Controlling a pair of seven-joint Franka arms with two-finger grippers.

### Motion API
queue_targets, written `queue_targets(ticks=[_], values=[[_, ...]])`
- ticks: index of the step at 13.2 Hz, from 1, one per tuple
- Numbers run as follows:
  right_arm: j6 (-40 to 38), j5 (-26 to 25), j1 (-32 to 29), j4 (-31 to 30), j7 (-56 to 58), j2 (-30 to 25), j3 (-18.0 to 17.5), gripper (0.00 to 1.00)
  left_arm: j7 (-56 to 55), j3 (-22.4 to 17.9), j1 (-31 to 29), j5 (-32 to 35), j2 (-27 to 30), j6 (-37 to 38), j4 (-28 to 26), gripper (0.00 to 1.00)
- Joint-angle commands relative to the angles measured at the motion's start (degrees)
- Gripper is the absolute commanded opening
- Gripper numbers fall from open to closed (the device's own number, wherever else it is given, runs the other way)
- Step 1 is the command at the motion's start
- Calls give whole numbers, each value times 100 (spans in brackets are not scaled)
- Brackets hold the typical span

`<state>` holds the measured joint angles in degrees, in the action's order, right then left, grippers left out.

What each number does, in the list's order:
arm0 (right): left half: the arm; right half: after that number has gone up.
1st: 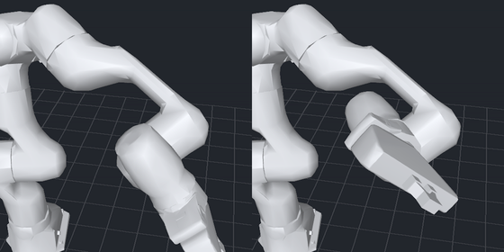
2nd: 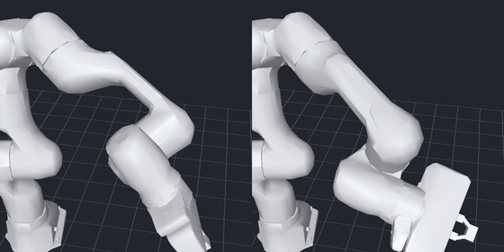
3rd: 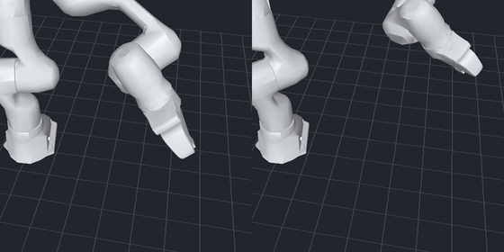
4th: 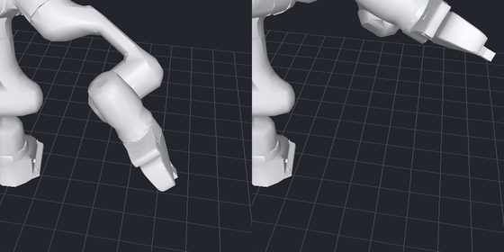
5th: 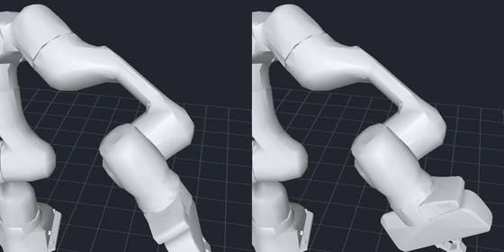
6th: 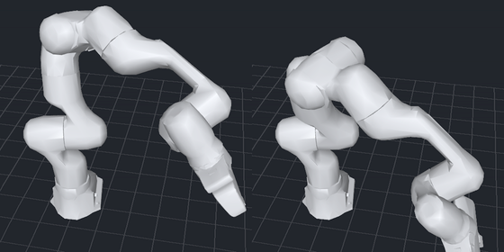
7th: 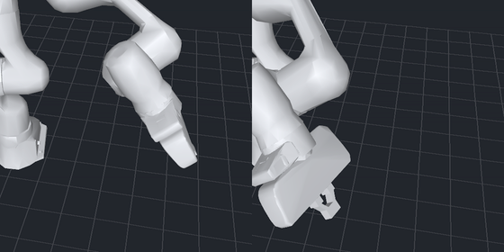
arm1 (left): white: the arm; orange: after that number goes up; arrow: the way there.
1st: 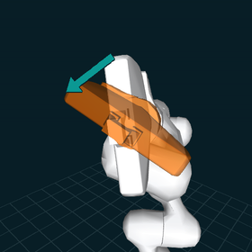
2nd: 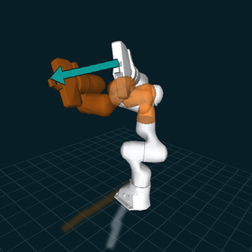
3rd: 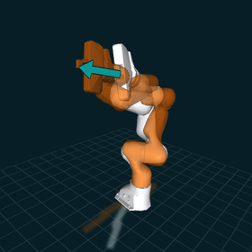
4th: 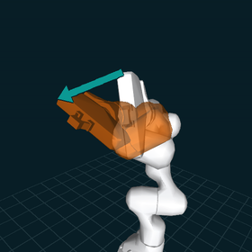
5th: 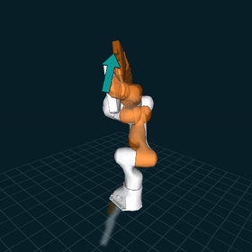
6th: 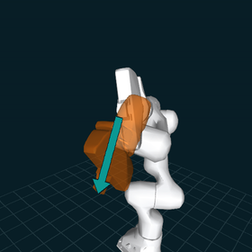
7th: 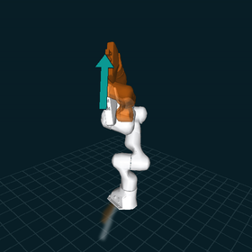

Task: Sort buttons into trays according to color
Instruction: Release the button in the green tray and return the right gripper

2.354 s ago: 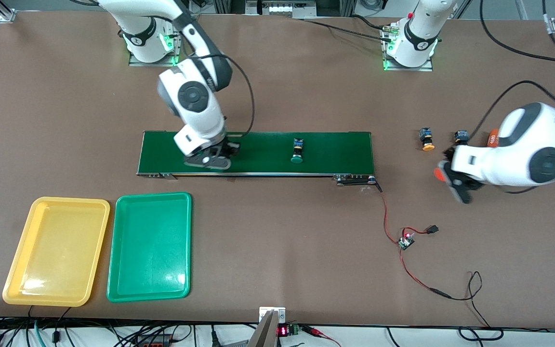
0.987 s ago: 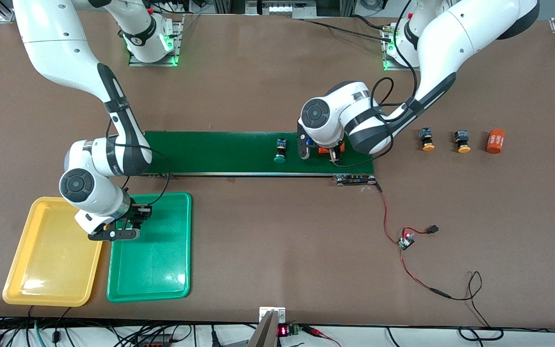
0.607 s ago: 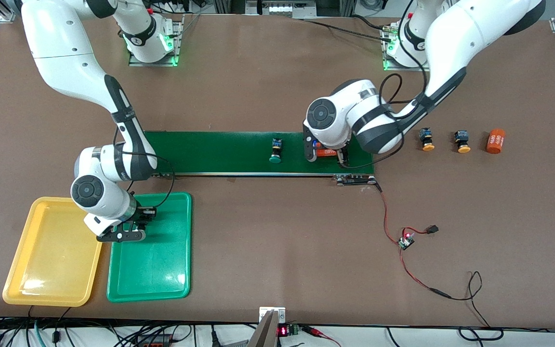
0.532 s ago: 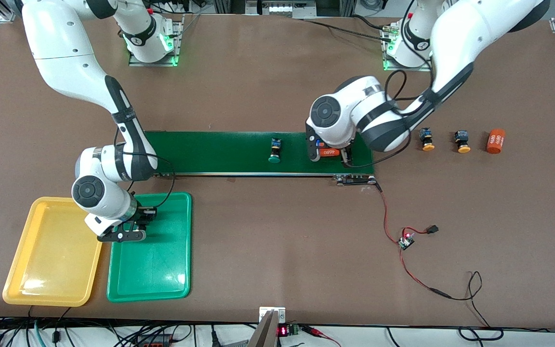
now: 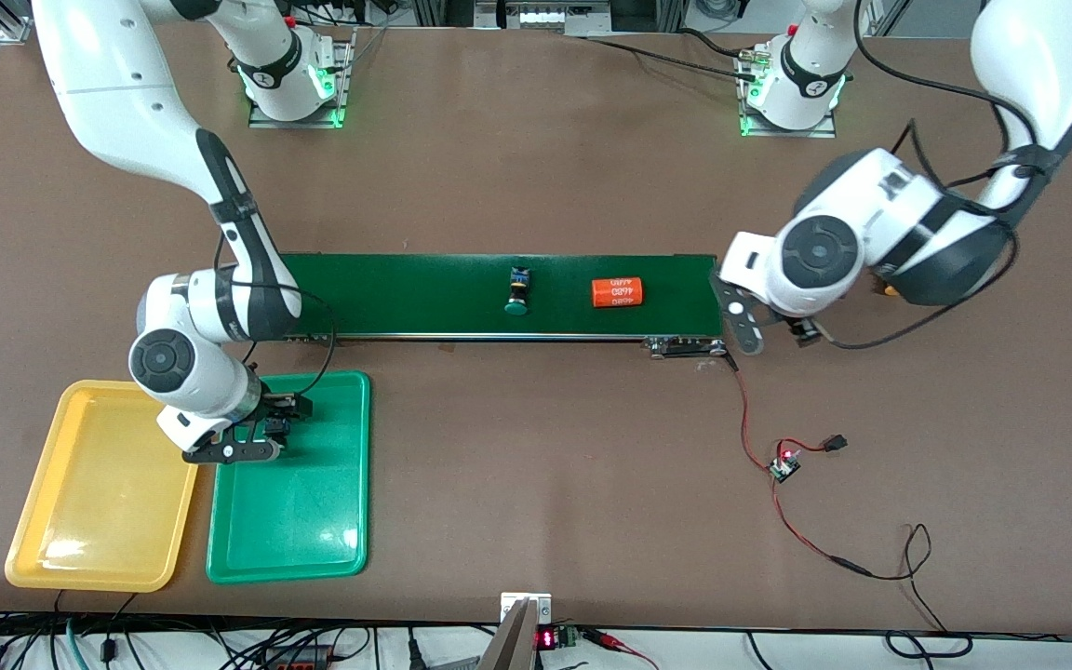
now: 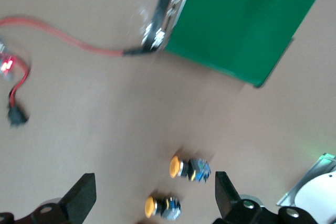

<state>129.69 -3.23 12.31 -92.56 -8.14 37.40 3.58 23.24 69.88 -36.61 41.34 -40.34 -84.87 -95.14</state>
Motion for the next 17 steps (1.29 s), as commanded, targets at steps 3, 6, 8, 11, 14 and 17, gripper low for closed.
queue_targets(ticks=[3,6,8,11,14,17], values=[[-14,33,122,-1965,-1176,-2057,-462,100,-557,-638,162,-335,208,726,1137,100],[-5,16,105,-2677,-2076,-2885,-1121,100,-496,-2516,382,-2220,866,622,1253,100],[222,24,113,-2872,-2452,-3063,-1551,100,-487,-4054,768,-3024,1237,166,1078,100],[626,-11,227,-2960,-2965,-3010,-1826,100,-522,-5663,1329,-3159,1431,-561,343,100],[856,-63,508,-3022,-3447,-2835,-1826,100,-278,-6782,1656,-3080,2089,-2668,-1432,100],[926,-500,764,-2970,-3571,-2493,-1817,100,1651,-7478,1745,-2860,2170,-4086,-2270,100]])
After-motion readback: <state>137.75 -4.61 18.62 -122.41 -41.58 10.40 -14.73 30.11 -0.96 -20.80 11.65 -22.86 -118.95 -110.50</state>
